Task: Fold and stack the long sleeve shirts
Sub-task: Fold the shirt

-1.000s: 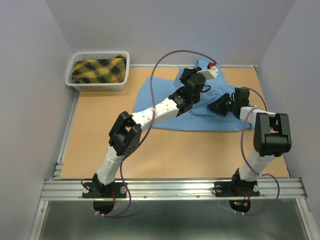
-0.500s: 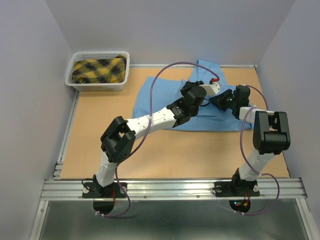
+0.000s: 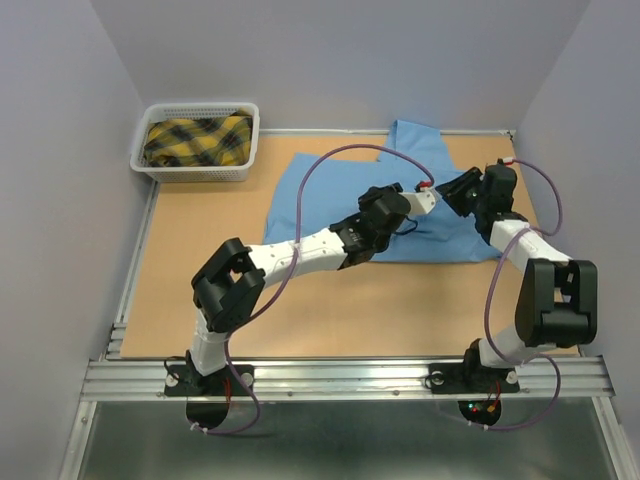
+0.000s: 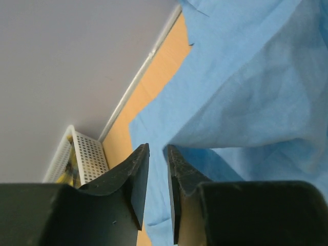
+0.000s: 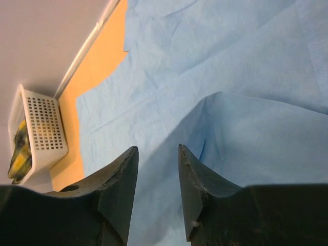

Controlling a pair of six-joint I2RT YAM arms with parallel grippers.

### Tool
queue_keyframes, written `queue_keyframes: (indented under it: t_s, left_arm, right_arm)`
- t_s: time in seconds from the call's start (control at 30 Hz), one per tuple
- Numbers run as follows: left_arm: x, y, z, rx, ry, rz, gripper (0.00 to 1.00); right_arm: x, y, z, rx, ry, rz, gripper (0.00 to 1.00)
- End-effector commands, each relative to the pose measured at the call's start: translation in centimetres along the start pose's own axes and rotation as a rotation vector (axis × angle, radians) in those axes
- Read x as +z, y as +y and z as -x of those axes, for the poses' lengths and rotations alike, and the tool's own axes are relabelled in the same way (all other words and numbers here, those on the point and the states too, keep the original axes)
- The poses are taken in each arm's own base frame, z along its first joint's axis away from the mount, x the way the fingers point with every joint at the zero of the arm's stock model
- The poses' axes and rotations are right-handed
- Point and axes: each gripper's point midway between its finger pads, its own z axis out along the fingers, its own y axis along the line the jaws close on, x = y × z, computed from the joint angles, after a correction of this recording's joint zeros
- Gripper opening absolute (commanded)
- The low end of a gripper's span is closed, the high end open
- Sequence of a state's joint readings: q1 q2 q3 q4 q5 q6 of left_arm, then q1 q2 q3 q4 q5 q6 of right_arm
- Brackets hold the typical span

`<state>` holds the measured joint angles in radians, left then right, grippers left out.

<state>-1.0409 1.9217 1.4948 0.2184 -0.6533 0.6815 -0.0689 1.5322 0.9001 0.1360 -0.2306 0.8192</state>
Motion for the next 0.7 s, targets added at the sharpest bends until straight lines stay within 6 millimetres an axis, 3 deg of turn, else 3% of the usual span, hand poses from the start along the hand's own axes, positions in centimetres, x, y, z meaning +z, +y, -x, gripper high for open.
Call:
queue_keyframes:
  t_s: [0.0,0.17,0.3,0.4,0.47,0.5,0.6,0.67]
  left_arm:
    - [-2.3,-1.6,-0.6,-0.081,-0.002,-0.091,0.36]
    - [-5.4,-6.5,-1.5,-0.117,0.004,-0.272,0.48]
    - [-7.6,-7.6,-2.3,-0.286,0.038,-0.353,0.68]
    - [-8.5,-6.2,-1.8,-0.440,0.032,-0.358,0.77]
    - [-8.9,-4.0,-2.5,-0.609,0.065,-0.361,0.83]
    - [-8.4,-1.6,-3.7,-0.690,0.082,-0.329,0.85]
    - [-7.4,1.6,-6.4,-0.928,0.143,-0.249,0.86]
    - [-6.3,3.6,-9.4,-1.063,0.195,-0.202,0.86]
  right_arm:
    - [-1.9,-1.9,0.0,-0.063,-0.035,-0.097,0.43]
    - [-3.7,-2.1,-0.2,-0.080,-0.032,-0.123,0.44]
    - [-5.1,-2.6,0.1,-0.112,-0.041,-0.175,0.47]
    - [-5.8,-3.2,0.1,-0.115,-0.046,-0.219,0.48]
    - [-6.7,-4.1,0.5,-0.118,-0.071,-0.273,0.52]
    - [-7.3,-4.8,1.0,-0.120,-0.100,-0.322,0.56]
    - [-7.8,-6.2,1.3,-0.107,-0.124,-0.398,0.61]
    - [-7.9,-7.8,1.0,-0.076,-0.121,-0.465,0.63]
